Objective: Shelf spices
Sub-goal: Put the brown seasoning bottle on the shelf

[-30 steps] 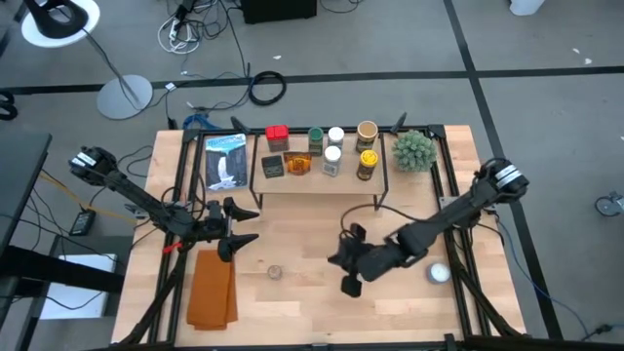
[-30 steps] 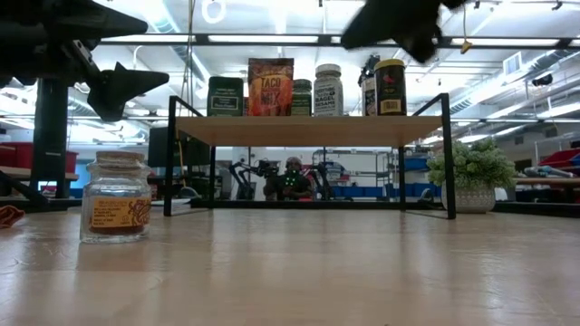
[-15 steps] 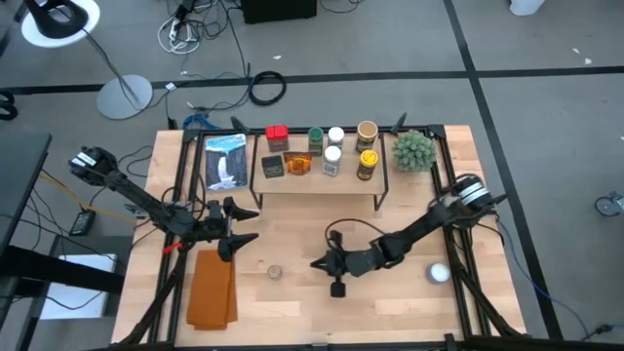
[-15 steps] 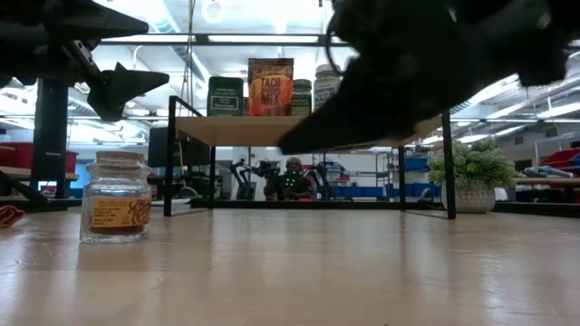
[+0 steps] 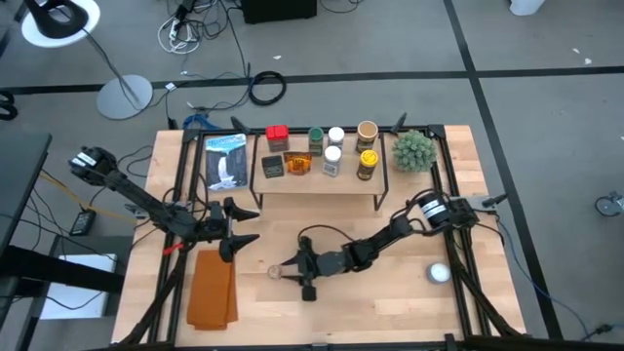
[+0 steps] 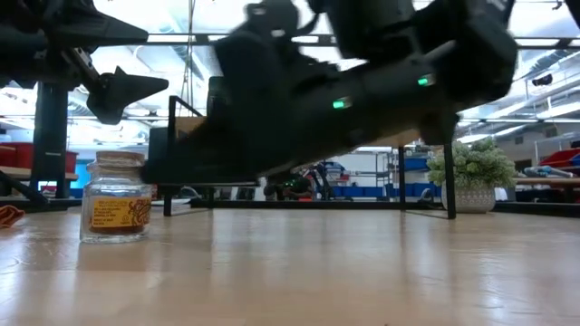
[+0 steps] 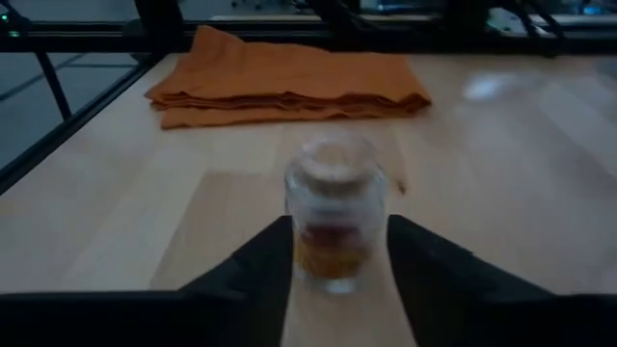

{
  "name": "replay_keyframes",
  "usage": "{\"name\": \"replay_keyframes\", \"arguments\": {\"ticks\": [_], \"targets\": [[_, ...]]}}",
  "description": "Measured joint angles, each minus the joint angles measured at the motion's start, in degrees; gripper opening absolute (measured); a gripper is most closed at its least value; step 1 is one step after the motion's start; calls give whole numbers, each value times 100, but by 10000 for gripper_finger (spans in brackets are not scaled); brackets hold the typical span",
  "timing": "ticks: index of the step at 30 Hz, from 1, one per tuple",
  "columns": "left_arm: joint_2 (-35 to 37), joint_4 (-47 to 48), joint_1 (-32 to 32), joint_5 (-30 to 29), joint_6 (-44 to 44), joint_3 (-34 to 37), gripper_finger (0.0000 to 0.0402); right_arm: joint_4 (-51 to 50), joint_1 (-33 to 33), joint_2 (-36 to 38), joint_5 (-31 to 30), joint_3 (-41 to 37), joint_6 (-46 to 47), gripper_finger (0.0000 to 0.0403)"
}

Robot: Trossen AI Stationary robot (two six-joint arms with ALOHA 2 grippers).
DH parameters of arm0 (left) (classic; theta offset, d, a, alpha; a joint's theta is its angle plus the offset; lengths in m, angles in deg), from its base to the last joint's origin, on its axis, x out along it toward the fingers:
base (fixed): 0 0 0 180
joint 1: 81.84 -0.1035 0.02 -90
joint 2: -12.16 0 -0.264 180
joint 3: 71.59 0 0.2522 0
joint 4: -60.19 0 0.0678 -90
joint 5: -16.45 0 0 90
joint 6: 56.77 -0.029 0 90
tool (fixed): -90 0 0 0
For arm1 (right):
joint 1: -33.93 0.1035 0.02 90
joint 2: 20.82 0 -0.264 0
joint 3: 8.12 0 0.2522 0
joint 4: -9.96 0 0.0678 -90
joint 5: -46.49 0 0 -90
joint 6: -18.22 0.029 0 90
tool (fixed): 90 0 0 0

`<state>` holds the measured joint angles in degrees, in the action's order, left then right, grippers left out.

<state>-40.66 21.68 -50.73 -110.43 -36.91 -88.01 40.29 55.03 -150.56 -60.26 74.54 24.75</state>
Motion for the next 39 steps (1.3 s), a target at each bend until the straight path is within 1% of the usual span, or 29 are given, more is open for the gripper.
{"name": "replay_keyframes", "arguments": {"ticks": [4,8,12,17,19,20,22,25,26,30,33,36,39], "targets": [[0,84,2,17,192,0,351,-25,33,-380,54,529,-215,225],[0,148,2,70,478,0,351,-107,35,-665,58,880,-205,265],[0,160,2,77,483,0,351,-150,-36,-808,296,1122,-176,289],[0,166,2,82,483,-2,351,-213,-143,-807,367,1212,-212,301],[0,164,2,82,478,0,351,-253,-212,-810,505,1209,-143,291],[0,172,2,82,477,0,351,-252,-236,-810,598,1209,-111,280],[0,174,2,82,476,0,351,-326,-242,-810,606,1209,-106,245],[0,172,2,85,474,0,351,-362,-240,-804,592,1207,-154,175],[0,171,2,86,472,0,351,-341,-243,-801,608,1207,-171,169],[0,177,2,91,468,0,351,-331,-249,-682,580,1199,-210,169],[0,177,2,97,468,0,351,-360,-251,-455,415,1199,-443,169],[0,186,2,99,468,0,351,-885,-228,-55,72,1201,-647,169],[0,187,2,98,467,0,351,-1871,-145,497,-557,1201,-617,169]]}}
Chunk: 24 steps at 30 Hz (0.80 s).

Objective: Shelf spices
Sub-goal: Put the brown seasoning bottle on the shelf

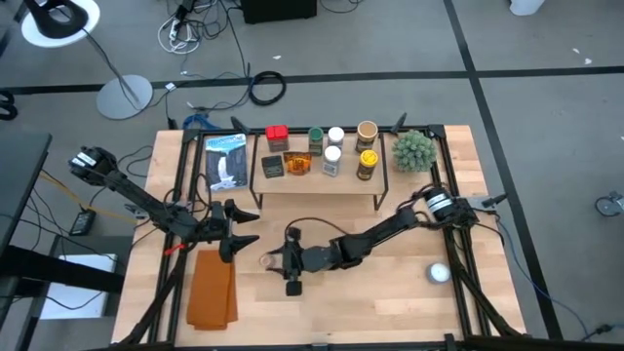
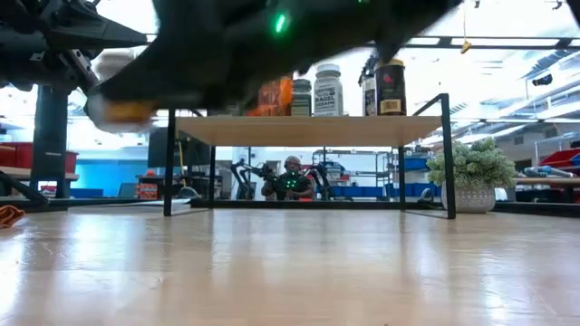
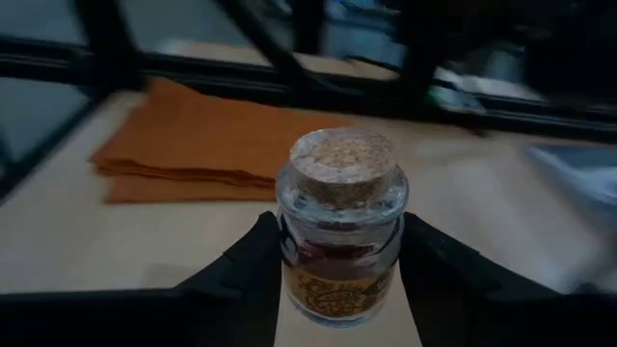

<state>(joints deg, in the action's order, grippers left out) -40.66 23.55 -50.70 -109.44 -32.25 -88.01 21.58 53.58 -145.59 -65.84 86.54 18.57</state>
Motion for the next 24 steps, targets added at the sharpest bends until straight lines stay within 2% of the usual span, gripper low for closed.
{"name": "replay_keyframes", "arguments": {"ticks": [11,15,18,21,24], "targets": [[0,-39,0,-39,-3,0,351,-3741,701,1809,-3171,0,888,170],[-1,-85,0,-358,-1,0,351,-5626,986,2265,-4059,-44,2602,170],[0,-169,0,-503,14,0,351,-6556,1163,2542,-4782,-369,4211,171],[-2,-253,0,-523,-7,0,351,-6696,1203,2762,-5052,-725,5158,174],[-2,-253,0,-592,-32,0,351,-6662,888,2835,-4788,-826,5206,182]]}}
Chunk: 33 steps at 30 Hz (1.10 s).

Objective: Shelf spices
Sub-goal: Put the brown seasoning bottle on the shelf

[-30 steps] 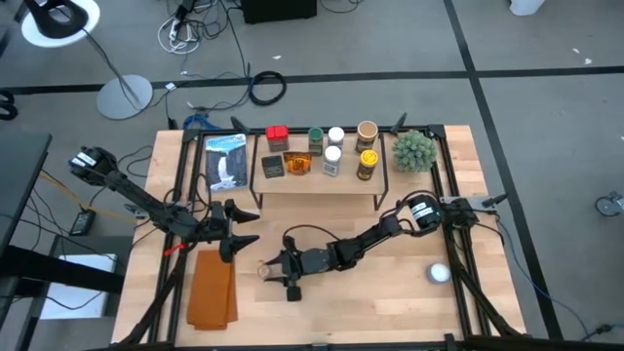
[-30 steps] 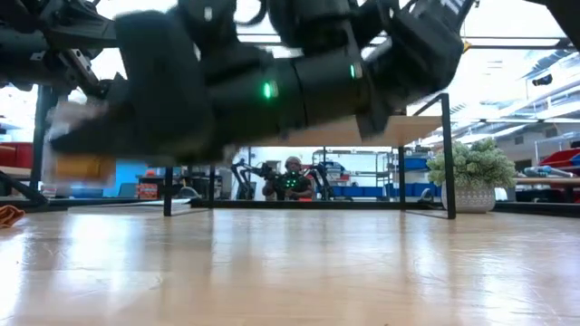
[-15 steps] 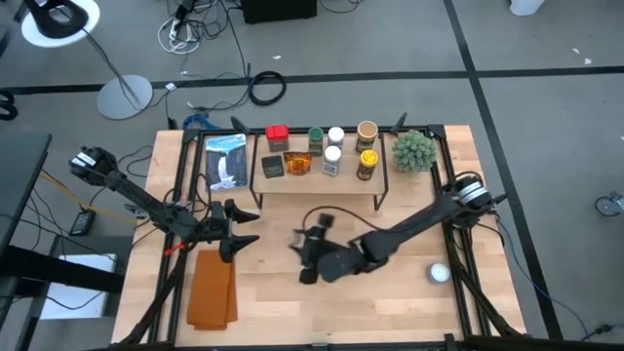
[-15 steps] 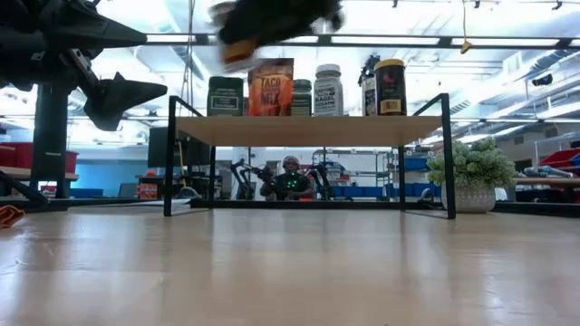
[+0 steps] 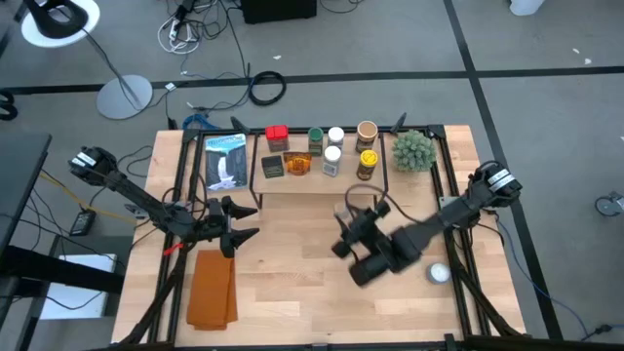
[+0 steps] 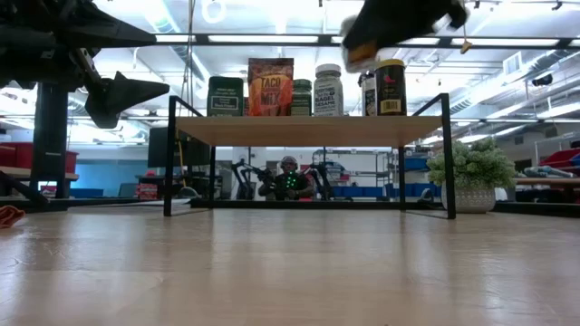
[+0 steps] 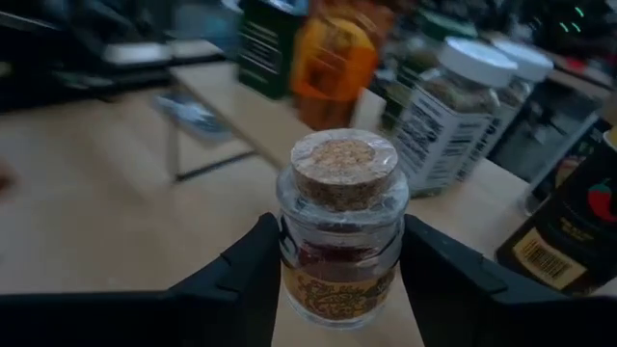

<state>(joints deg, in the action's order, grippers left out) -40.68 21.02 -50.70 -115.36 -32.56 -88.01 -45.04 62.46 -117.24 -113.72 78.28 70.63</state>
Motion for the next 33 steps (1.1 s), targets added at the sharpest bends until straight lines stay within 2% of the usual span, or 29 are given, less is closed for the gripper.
{"name": "replay_keyframes", "arguments": {"ticks": [5,10,22,27,33], "targets": [[0,-1,0,-123,-22,0,351,56,-718,0,270,-2,-98,185],[2,-48,0,-129,-157,0,351,99,-1152,0,358,-2,153,180],[2,-153,0,-139,-162,0,351,513,-1663,0,770,-4,152,191],[2,-153,0,-137,-162,0,351,491,-1860,0,1168,-4,101,201],[2,-152,0,-135,-162,0,351,475,-1928,-2,1200,-4,-1,206]]}}
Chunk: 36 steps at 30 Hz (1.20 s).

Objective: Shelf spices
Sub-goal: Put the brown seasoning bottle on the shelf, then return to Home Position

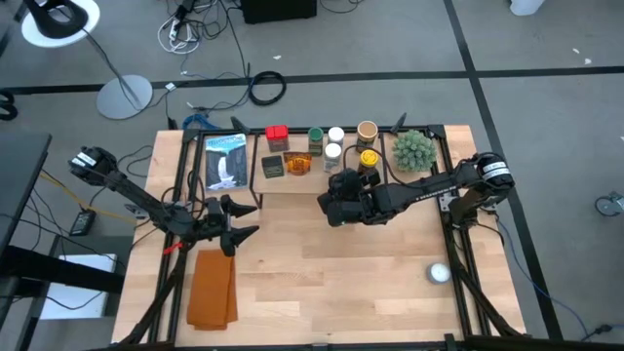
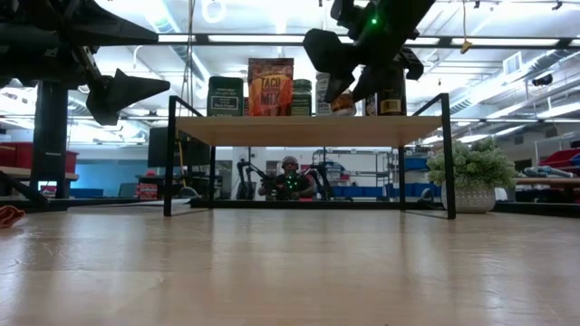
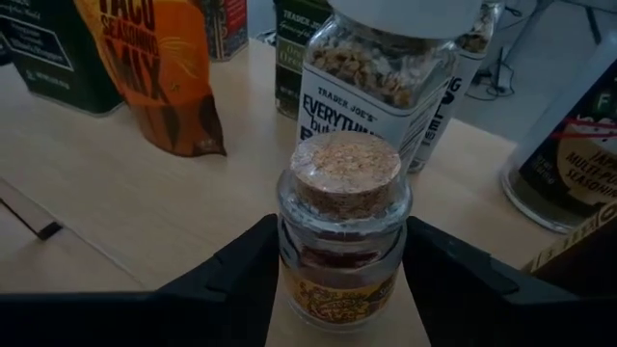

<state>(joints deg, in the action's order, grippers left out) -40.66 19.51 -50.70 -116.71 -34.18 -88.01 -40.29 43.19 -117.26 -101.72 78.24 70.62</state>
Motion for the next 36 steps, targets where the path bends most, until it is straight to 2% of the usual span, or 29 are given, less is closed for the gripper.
{"name": "replay_keyframes", "arguments": {"ticks": [24,33,36], "targets": [[0,3,0,8,0,0,351,-86,82,4,35,15,-428,222],[0,3,0,9,0,0,351,-72,479,15,-764,359,-1129,224],[0,5,0,9,0,0,351,-109,565,15,-866,416,-1324,224]]}}
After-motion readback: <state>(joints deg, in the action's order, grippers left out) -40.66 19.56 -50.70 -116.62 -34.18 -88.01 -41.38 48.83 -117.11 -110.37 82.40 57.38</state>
